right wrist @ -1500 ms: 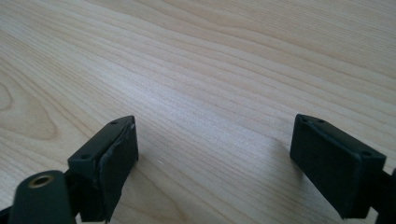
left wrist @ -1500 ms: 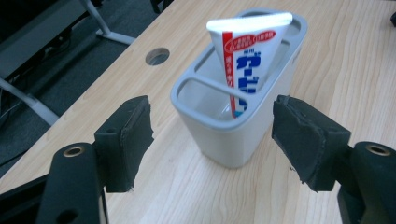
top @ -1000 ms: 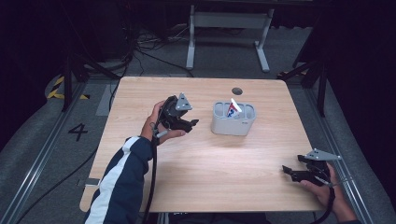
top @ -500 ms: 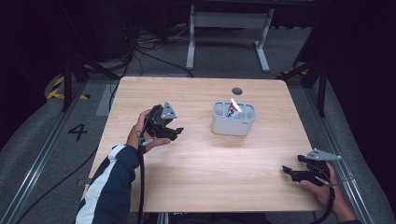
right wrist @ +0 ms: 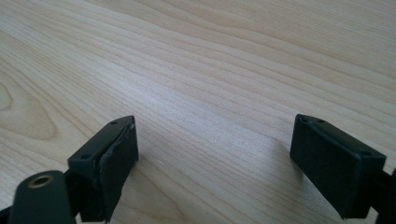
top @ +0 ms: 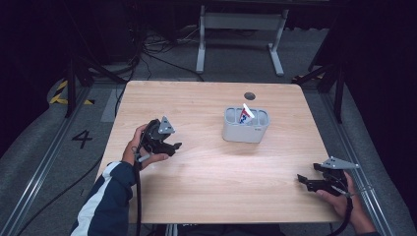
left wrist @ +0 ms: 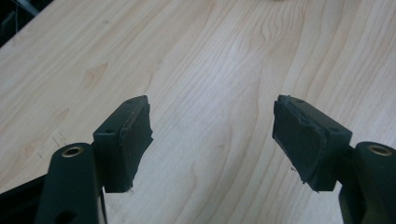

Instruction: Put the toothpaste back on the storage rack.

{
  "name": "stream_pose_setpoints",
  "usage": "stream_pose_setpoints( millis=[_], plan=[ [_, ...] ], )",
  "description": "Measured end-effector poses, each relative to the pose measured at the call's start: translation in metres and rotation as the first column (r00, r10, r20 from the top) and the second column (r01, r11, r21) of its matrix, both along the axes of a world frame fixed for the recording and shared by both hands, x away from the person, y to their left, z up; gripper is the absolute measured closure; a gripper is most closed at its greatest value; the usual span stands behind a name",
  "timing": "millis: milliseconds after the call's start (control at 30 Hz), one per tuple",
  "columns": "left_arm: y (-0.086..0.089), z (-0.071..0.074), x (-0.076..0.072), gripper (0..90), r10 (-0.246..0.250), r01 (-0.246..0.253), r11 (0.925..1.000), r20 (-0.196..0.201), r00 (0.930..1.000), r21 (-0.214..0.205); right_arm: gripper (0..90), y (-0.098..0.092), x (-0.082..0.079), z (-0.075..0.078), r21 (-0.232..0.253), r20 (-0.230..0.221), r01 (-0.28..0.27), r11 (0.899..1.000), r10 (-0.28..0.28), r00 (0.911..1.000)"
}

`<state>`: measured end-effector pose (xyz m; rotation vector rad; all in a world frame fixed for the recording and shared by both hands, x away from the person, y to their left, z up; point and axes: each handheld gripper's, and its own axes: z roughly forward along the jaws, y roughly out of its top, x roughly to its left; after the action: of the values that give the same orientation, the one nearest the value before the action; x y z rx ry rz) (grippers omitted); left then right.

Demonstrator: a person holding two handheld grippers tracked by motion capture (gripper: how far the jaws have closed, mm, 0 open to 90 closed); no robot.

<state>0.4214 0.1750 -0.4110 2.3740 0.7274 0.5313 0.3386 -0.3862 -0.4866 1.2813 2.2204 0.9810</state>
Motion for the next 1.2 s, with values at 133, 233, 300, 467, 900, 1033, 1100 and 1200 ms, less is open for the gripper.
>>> stream_pose_setpoints(
  millis=[133, 233, 300, 467, 900, 1033, 1100, 1200],
  plan=[
    [0.008, -0.006, -0.006, 28.8, 0.011, -0.011, 0.9999, -0.007, 0.9999, 0.001, 15.7, 0.000, 0.000, 0.000, 0.000, 0.000, 0.000, 1.000, 0.000, 1.0000],
    [0.017, -0.010, -0.012, 28.7, 0.022, -0.022, 0.9997, -0.013, 0.9997, 0.003, 15.6, 0.000, 0.000, 0.000, 0.001, -0.001, 0.000, 1.000, 0.000, 1.0000],
    [0.021, -0.012, -0.015, 28.7, 0.025, -0.025, 0.9997, -0.021, 0.9995, 0.001, 15.6, 0.000, 0.000, 0.000, 0.000, 0.000, 0.000, 1.000, 0.000, 1.0000],
    [0.029, -0.017, -0.024, 28.6, 0.033, -0.033, 0.9994, -0.025, 0.9992, 0.006, 15.7, 0.000, 0.000, 0.000, 0.000, 0.000, 0.000, 1.000, 0.000, 1.0000],
    [0.061, -0.039, -0.057, 26.6, 0.040, -0.040, 0.9992, -0.046, 0.9982, -0.008, 15.7, 0.000, 0.000, 0.000, 0.000, 0.000, 0.000, 1.000, 0.000, 1.0000],
    [0.070, -0.047, -0.070, 25.7, 0.033, -0.034, 0.9993, -0.052, 0.9981, -0.017, 15.7, 0.000, 0.000, 0.000, 0.000, 0.000, 0.000, 1.000, 0.000, 1.0000],
    [0.076, -0.050, -0.075, 25.3, 0.036, -0.038, 0.9986, -0.059, 0.9976, -0.036, 15.7, 0.000, 0.000, 0.000, 0.001, 0.000, 0.000, 1.000, 0.000, 1.0000],
    [0.084, -0.054, -0.083, 25.0, 0.042, -0.047, 0.9957, -0.071, 0.9966, -0.079, 15.6, 0.000, 0.000, 0.000, 0.000, 0.000, 0.000, 1.000, 0.000, 1.0000]
  ],
)
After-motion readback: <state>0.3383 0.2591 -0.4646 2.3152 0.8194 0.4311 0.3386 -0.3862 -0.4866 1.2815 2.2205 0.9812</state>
